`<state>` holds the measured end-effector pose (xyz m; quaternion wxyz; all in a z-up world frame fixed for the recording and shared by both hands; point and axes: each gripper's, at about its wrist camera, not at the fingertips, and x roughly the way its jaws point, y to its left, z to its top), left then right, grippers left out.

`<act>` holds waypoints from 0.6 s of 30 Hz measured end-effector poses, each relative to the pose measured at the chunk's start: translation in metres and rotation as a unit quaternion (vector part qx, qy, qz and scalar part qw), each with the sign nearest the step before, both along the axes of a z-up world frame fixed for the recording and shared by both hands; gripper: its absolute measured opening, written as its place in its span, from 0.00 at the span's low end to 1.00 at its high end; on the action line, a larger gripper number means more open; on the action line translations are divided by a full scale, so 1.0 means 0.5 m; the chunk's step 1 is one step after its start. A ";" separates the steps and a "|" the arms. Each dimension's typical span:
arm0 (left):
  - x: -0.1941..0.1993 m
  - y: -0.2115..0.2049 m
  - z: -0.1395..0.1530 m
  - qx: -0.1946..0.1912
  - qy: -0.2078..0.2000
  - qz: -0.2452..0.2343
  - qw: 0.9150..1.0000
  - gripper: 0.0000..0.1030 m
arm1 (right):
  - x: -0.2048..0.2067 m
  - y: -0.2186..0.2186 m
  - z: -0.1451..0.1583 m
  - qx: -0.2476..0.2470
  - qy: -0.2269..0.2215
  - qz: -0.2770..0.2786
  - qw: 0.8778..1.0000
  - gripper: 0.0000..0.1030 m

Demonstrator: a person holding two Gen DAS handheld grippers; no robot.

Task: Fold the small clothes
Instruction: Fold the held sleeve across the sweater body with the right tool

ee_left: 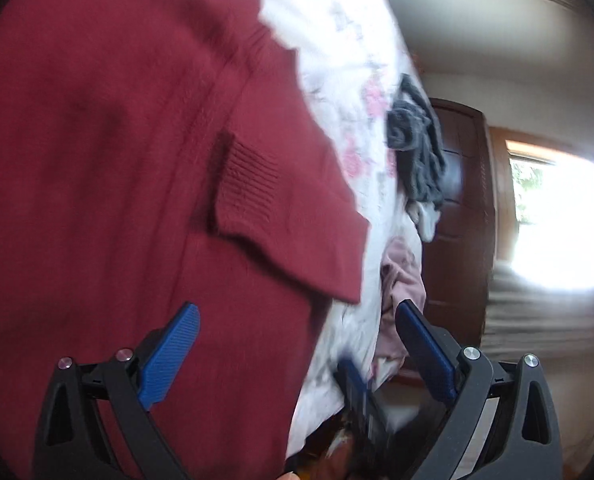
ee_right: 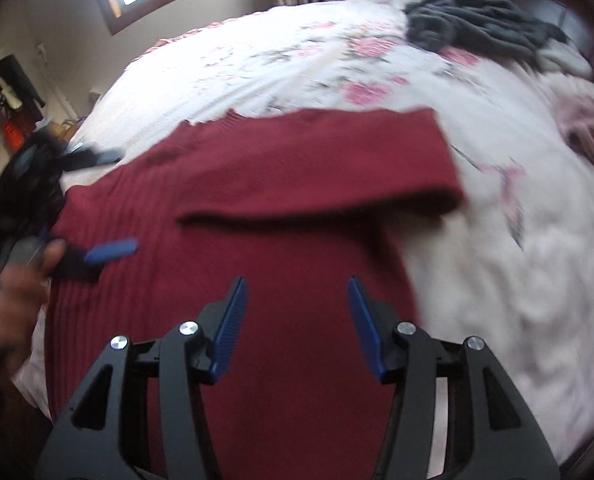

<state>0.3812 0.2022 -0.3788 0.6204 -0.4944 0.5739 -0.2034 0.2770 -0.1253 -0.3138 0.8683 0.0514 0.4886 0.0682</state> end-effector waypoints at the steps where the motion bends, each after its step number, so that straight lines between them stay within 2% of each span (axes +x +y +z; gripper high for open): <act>1: 0.016 -0.007 -0.020 -0.004 0.017 0.007 1.000 0.96 | -0.024 -0.020 -0.002 -0.003 0.003 -0.010 1.000 0.50; 6: 0.073 -0.023 -0.064 -0.010 0.051 0.029 0.998 0.94 | -0.128 -0.112 -0.037 0.024 0.029 -0.069 0.997 0.50; 8: 0.091 -0.022 -0.067 -0.001 0.058 0.037 0.998 0.92 | -0.154 -0.142 -0.069 0.061 0.052 -0.078 0.994 0.44; 9: 0.098 -0.026 -0.065 0.008 0.061 0.033 0.998 0.72 | -0.167 -0.159 -0.087 0.095 0.064 -0.086 0.990 0.35; 10: 0.108 -0.034 -0.063 0.024 0.065 0.019 0.997 0.30 | -0.177 -0.174 -0.102 0.121 0.073 -0.093 0.986 0.27; 11: 0.116 -0.039 -0.060 0.039 0.068 0.012 0.997 0.19 | -0.191 -0.194 -0.122 0.155 0.081 -0.104 0.979 0.25; 14: 0.130 -0.053 -0.031 0.071 0.050 -0.013 0.996 0.10 | -0.215 -0.229 -0.158 0.216 0.091 -0.129 0.963 0.19; 16: 0.139 -0.057 0.002 0.083 0.030 -0.024 0.996 0.09 | -0.217 -0.240 -0.159 0.218 0.072 -0.143 0.963 0.19; 17: 0.144 -0.058 0.027 0.086 0.016 -0.030 0.996 0.08 | -0.220 -0.242 -0.171 0.222 0.079 -0.150 0.960 0.19; 18: 0.151 -0.055 0.045 0.086 0.006 -0.036 0.996 0.08 | -0.223 -0.250 -0.189 0.244 0.094 -0.162 0.952 0.17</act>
